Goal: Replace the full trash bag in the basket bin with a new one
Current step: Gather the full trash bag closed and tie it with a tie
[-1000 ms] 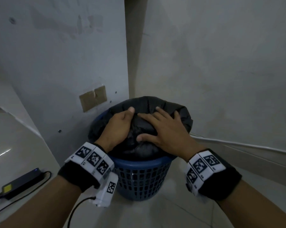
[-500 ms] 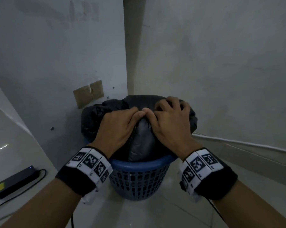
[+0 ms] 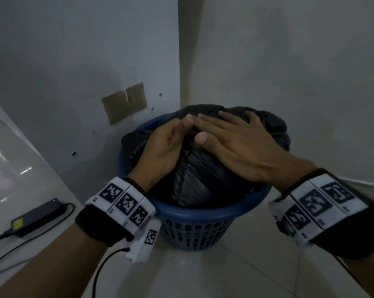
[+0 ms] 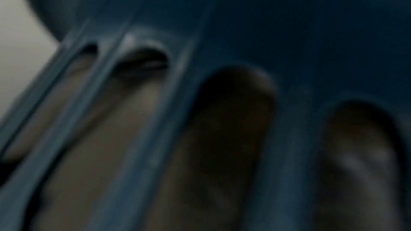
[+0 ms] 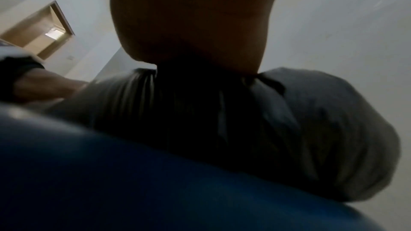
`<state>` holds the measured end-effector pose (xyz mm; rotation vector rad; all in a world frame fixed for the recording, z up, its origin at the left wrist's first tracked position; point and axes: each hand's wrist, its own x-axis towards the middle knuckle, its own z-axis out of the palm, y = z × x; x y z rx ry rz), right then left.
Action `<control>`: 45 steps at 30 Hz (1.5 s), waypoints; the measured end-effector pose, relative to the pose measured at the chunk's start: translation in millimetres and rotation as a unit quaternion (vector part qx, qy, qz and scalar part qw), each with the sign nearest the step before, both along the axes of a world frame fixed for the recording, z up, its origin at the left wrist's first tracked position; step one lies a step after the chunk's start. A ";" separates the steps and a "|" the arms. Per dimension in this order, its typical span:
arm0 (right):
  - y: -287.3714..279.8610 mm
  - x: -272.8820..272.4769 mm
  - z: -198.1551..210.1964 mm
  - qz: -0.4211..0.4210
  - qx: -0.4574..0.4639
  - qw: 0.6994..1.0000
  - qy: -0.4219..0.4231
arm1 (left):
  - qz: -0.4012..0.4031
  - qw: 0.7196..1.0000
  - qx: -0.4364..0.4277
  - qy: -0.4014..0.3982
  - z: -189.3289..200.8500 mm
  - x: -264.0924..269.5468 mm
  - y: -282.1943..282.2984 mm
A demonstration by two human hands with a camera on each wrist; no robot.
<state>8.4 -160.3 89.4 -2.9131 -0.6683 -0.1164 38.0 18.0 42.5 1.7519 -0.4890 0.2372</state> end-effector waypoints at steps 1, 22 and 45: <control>2.6 -0.1 2.5 0.010 -0.024 1.000 0.001 | -0.011 0.998 -0.027 0.046 0.9 -1.0 -0.1; 35.0 17.7 38.1 -0.027 -0.015 0.980 0.195 | 0.440 0.857 -0.002 0.268 92.1 -82.3 14.3; 12.7 24.4 39.2 -0.190 0.357 0.795 0.453 | 0.175 0.539 -0.544 0.619 89.6 -55.4 19.0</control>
